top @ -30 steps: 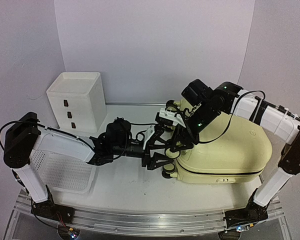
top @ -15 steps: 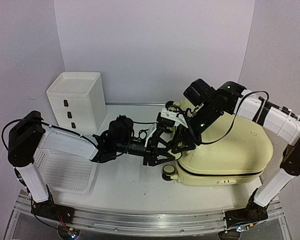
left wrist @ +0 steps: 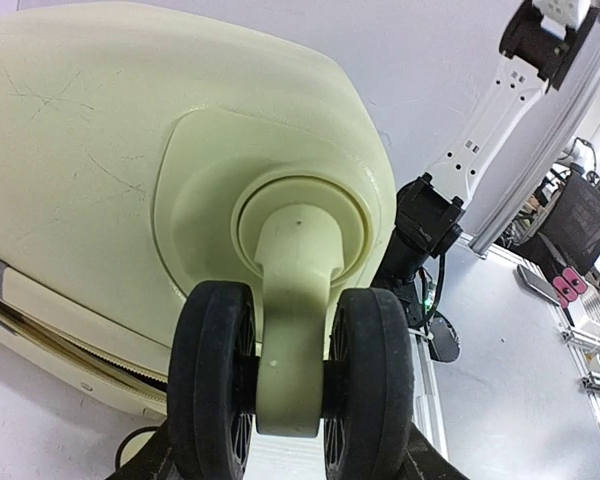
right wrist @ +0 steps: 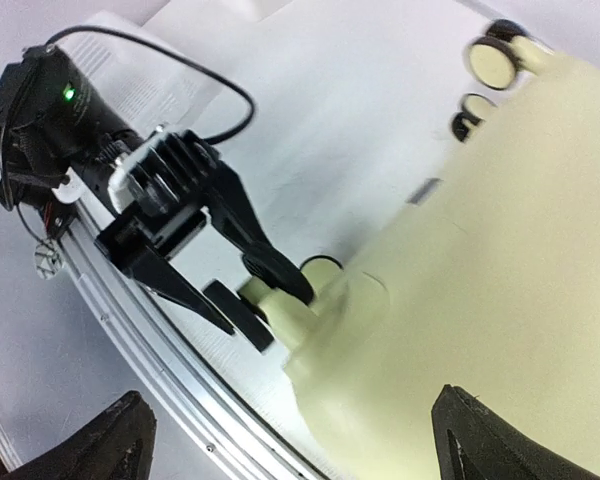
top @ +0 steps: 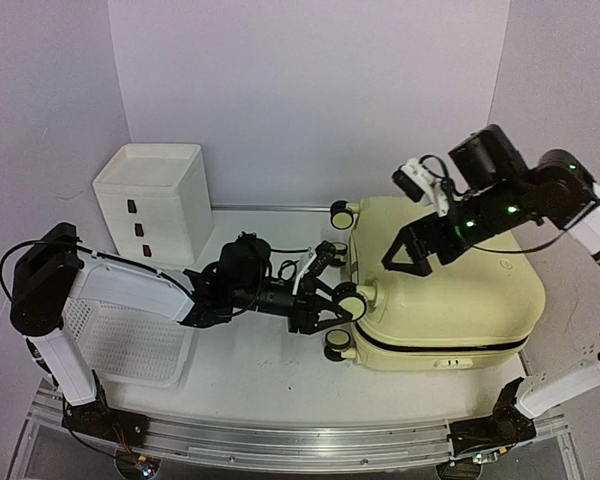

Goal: Open, take out, and arrange the luggage

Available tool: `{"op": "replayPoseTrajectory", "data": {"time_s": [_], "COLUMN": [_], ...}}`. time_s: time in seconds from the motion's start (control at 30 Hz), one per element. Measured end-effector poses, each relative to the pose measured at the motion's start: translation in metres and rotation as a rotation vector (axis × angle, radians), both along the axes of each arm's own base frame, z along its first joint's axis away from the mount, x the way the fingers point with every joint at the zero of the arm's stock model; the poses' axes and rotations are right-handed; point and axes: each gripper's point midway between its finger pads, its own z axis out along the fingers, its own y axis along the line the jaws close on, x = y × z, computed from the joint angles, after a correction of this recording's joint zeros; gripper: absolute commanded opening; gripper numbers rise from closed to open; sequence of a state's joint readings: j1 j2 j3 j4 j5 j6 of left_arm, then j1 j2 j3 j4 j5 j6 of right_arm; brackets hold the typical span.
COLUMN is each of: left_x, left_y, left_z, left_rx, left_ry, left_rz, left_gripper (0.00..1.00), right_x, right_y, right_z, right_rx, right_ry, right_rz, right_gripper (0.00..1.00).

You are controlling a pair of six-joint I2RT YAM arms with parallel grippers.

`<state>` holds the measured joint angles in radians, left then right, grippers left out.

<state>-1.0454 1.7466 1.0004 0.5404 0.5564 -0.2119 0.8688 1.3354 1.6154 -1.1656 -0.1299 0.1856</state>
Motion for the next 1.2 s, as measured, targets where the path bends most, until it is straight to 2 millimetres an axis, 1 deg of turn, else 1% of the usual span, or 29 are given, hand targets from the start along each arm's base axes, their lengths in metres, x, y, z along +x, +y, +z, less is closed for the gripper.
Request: {"op": "replayPoseTrajectory", "data": {"time_s": [0.07, 0.13, 0.2, 0.27, 0.33, 0.4, 0.53, 0.57, 0.63, 0.7, 0.8, 0.93, 1.03, 1.13, 1.2], "left_x": [0.001, 0.004, 0.005, 0.009, 0.013, 0.018, 0.028, 0.031, 0.036, 0.041, 0.048, 0.057, 0.063, 0.066, 0.069], "left_y": [0.002, 0.001, 0.000, -0.003, -0.007, -0.010, -0.015, -0.015, -0.017, -0.017, -0.017, -0.018, -0.019, -0.021, -0.021], "left_z": [0.006, 0.015, 0.025, 0.037, 0.050, 0.064, 0.090, 0.096, 0.108, 0.120, 0.134, 0.144, 0.145, 0.147, 0.149], "left_rx": [0.002, 0.003, 0.005, 0.001, -0.006, -0.007, -0.014, -0.017, -0.027, -0.035, -0.051, -0.059, -0.056, -0.057, -0.058], "left_ry": [0.002, -0.002, -0.005, -0.013, -0.023, -0.033, -0.067, -0.076, -0.099, -0.121, -0.156, -0.181, -0.195, -0.206, -0.210], "left_rz": [0.017, 0.031, 0.038, 0.047, 0.059, 0.078, 0.124, 0.136, 0.162, 0.187, 0.225, 0.266, 0.291, 0.299, 0.304], "left_gripper": [0.34, 0.34, 0.33, 0.32, 0.32, 0.31, 0.30, 0.30, 0.30, 0.30, 0.30, 0.29, 0.28, 0.29, 0.29], "right_x": [-0.009, -0.026, -0.043, -0.062, -0.079, -0.092, -0.103, -0.105, -0.105, -0.102, -0.092, -0.074, -0.058, -0.049, -0.044], "right_y": [-0.030, -0.059, -0.082, -0.100, -0.113, -0.121, -0.126, -0.128, -0.130, -0.135, -0.145, -0.144, -0.149, -0.157, -0.162], "right_z": [0.016, 0.027, 0.033, 0.029, 0.021, 0.000, -0.046, -0.054, -0.062, -0.064, -0.068, -0.080, -0.100, -0.125, -0.134], "right_rx": [0.015, 0.041, 0.076, 0.097, 0.108, 0.084, -0.013, -0.026, -0.036, -0.009, 0.056, 0.110, 0.083, 0.028, -0.005], "right_ry": [-0.025, -0.037, -0.039, -0.021, 0.003, 0.049, 0.149, 0.161, 0.173, 0.169, 0.162, 0.173, 0.156, 0.149, 0.136], "right_rz": [-0.098, -0.164, -0.194, -0.200, -0.190, -0.177, -0.162, -0.166, -0.189, -0.259, -0.418, -0.582, -0.701, -0.799, -0.846], "right_gripper": [0.98, 0.98, 0.98, 0.98, 0.98, 0.98, 0.98, 0.98, 0.98, 0.98, 0.98, 0.98, 0.98, 0.98, 0.98]}}
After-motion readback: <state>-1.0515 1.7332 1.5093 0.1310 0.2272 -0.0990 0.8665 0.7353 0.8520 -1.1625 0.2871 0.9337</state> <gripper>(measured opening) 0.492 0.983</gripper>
